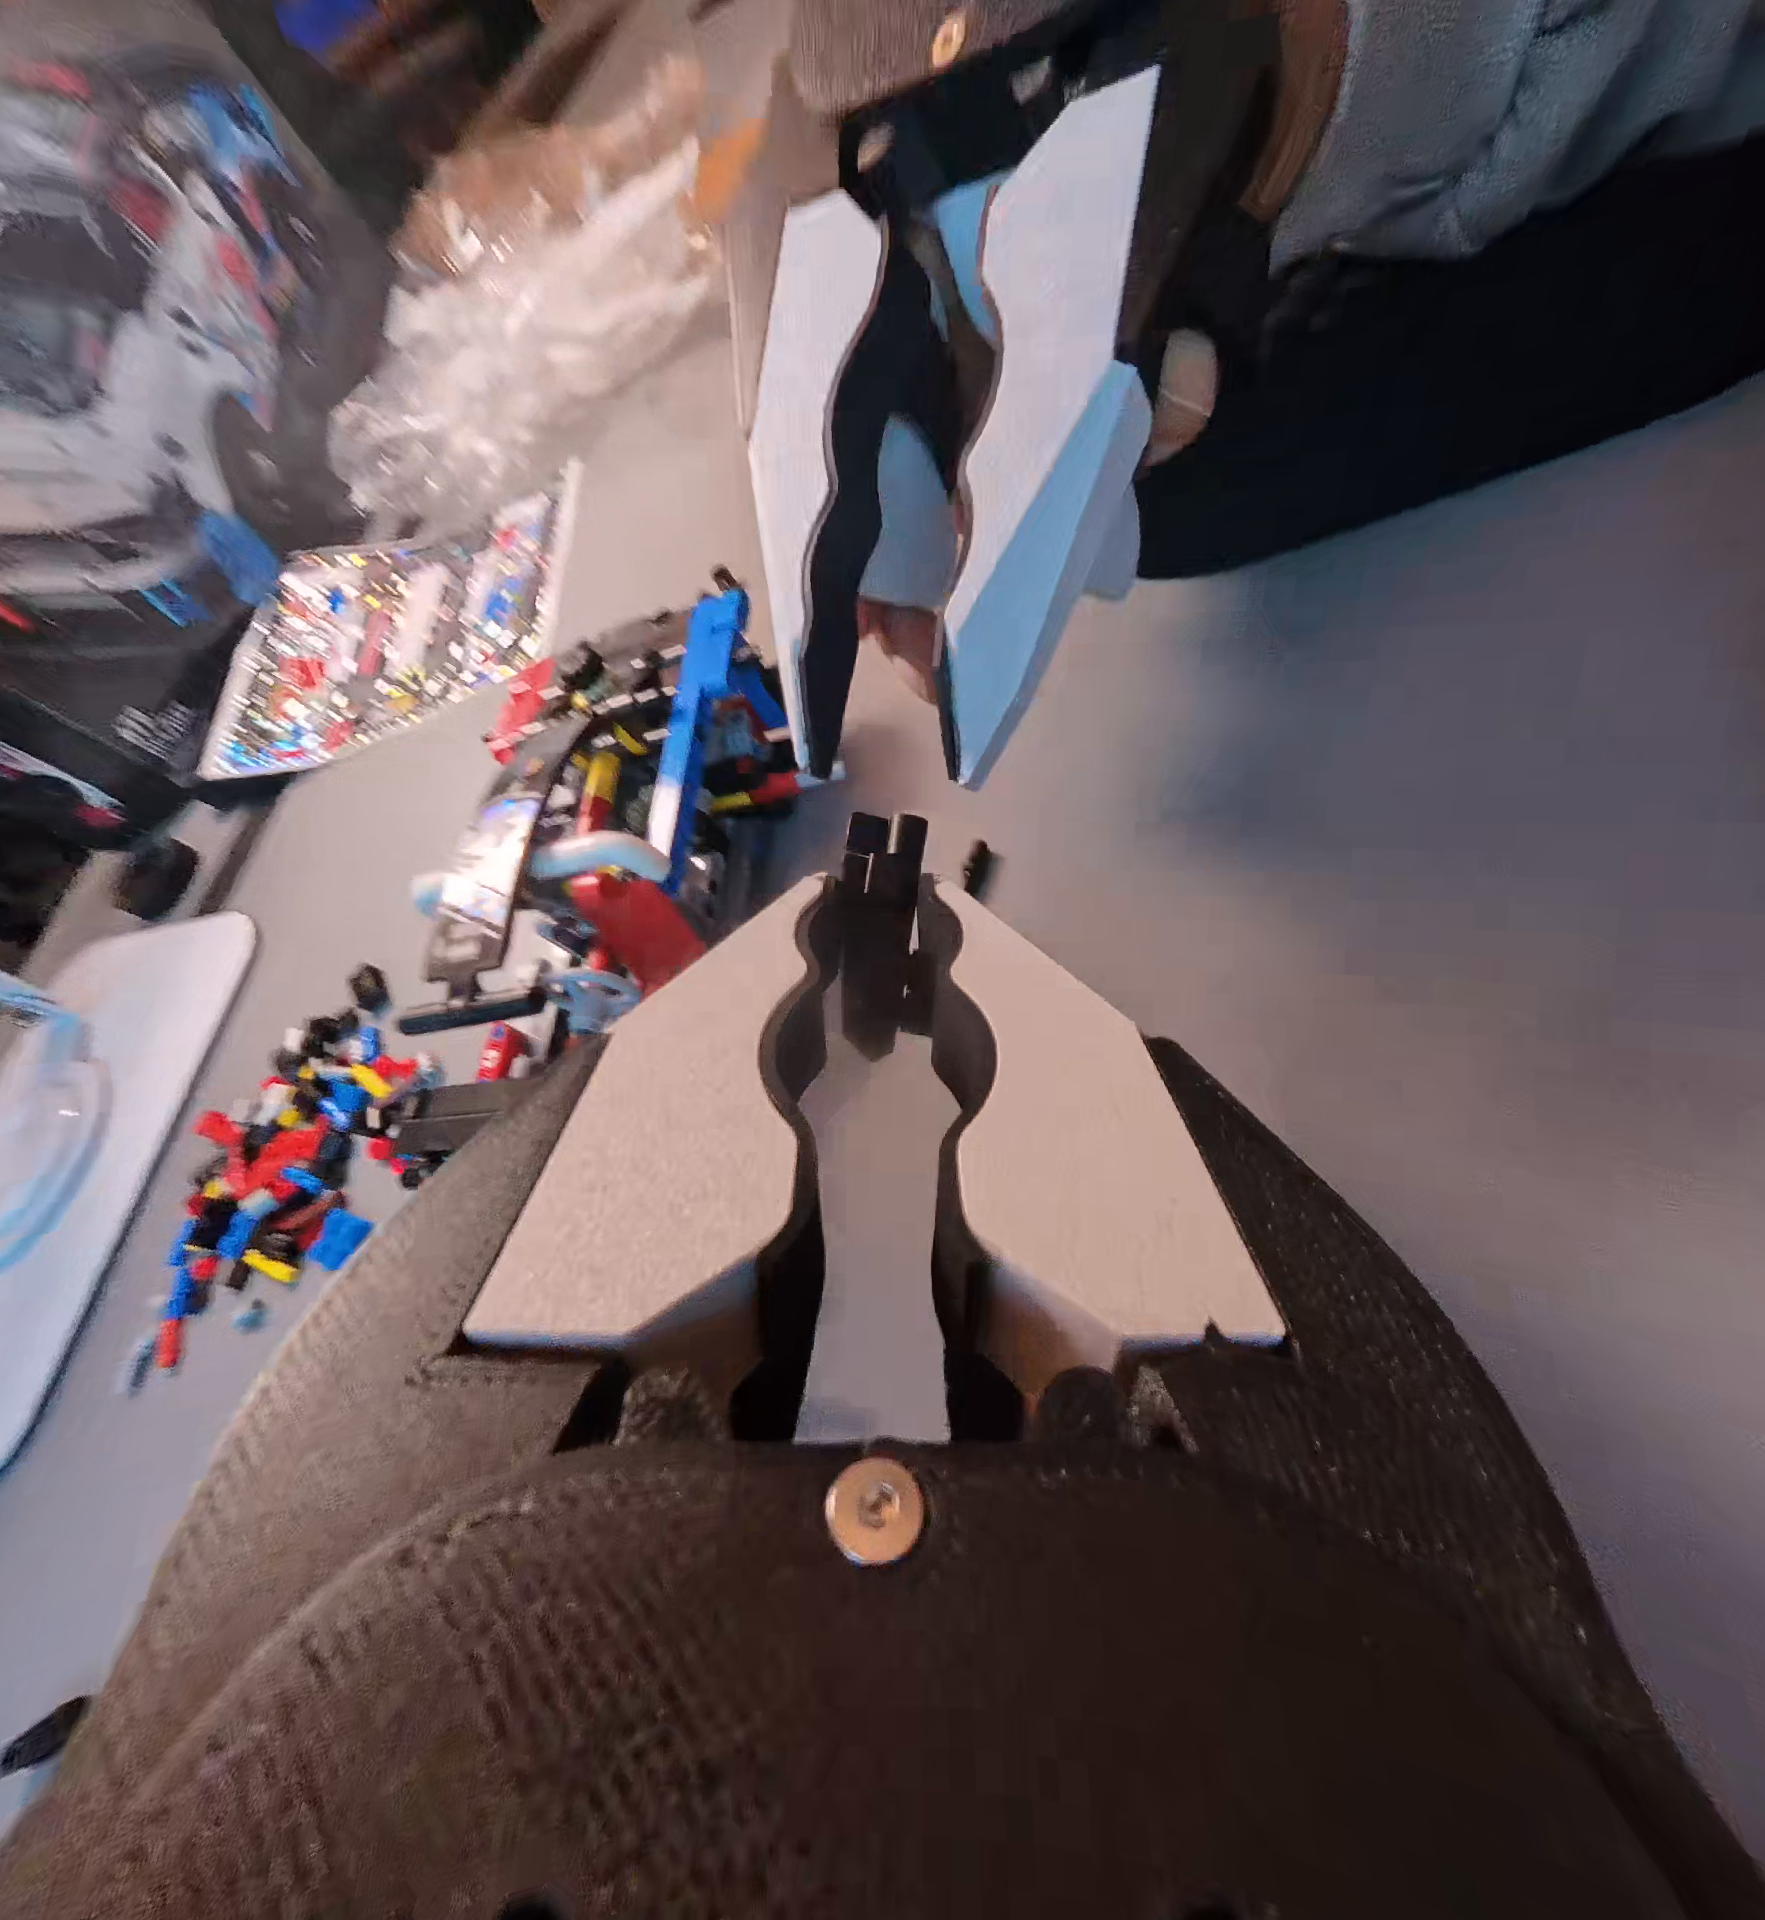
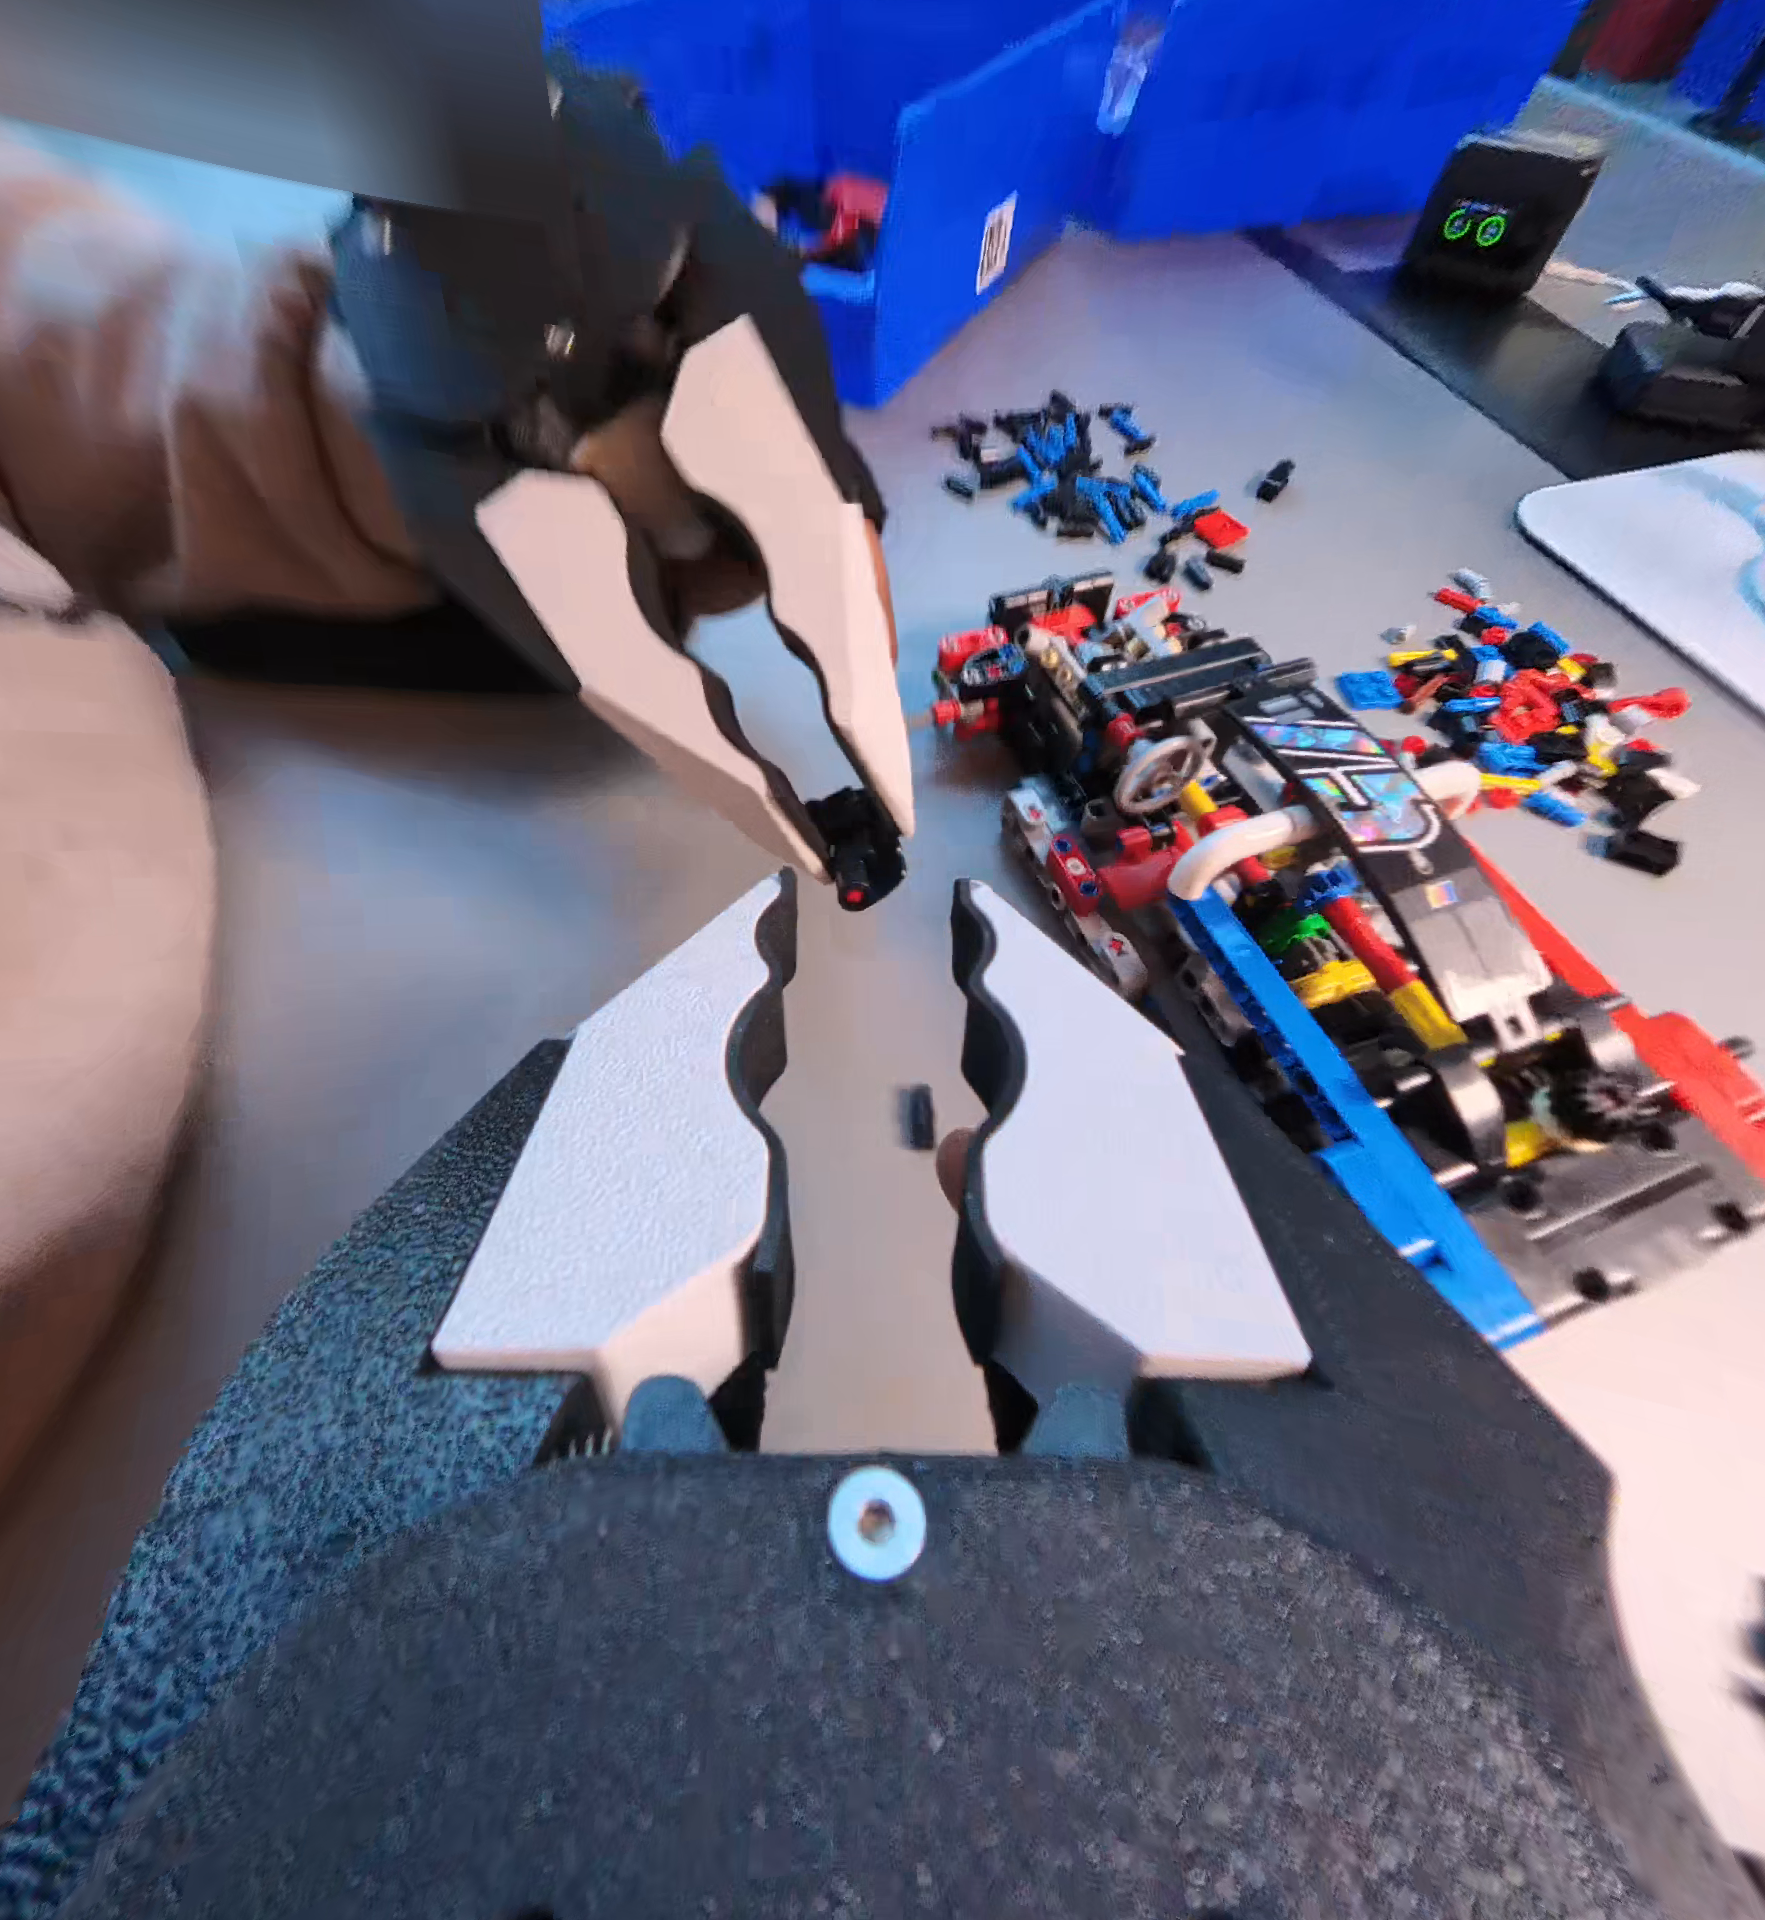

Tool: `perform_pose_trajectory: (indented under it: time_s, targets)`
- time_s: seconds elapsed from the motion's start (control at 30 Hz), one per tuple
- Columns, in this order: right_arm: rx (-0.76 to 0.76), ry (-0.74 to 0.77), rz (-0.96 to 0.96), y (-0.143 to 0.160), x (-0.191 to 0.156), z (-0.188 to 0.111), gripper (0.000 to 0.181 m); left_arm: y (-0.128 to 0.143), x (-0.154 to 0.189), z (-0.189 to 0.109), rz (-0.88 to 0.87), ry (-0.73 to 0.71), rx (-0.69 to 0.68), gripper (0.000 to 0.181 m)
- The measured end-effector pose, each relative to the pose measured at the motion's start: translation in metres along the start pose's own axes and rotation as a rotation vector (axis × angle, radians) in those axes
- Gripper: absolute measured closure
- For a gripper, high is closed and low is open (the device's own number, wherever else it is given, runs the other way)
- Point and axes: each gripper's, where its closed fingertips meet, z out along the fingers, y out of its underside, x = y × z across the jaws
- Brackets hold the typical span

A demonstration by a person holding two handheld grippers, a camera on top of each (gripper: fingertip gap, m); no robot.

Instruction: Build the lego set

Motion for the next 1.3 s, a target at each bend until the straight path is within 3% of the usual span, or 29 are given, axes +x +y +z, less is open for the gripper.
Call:
perform_pose_trajectory:
  time_s: [0.13,0.2,0.37,0.47,0.6,0.7,0.9,1.3]
  targets:
    - [0.098,-0.072,0.204,-0.014,-0.003,0.003,0.159,-0.018,-0.006,-0.009,0.125,-0.11,0.082,0.169]
    - [0.101,-0.1,0.21,-0.016,-0.007,0.005,0.172,-0.022,-0.006,-0.01,0.168,-0.137,0.082,0.17]
    - [0.133,-0.126,0.222,-0.02,-0.008,0.005,0.174,-0.025,-0.007,-0.013,0.174,-0.149,0.116,0.169]
    - [0.192,-0.175,0.182,-0.027,-0.012,-0.003,0.175,-0.033,-0.01,-0.02,-0.064,-0.046,0.228,0.156]
    - [0.255,-0.202,0.08,-0.035,-0.021,-0.011,0.175,-0.038,-0.003,-0.03,-0.423,0.24,0.324,0.162]
    - [0.275,-0.188,0.0,-0.039,-0.026,-0.01,0.176,-0.039,0.008,-0.03,-0.413,0.301,0.318,0.176]
    - [0.312,-0.179,-0.062,-0.044,-0.027,-0.018,0.172,-0.043,0.008,-0.033,-0.336,0.27,0.333,0.176]
    - [0.316,-0.203,-0.113,-0.042,-0.034,-0.022,0.176,-0.045,0.016,-0.031,-0.382,0.313,0.329,0.177]
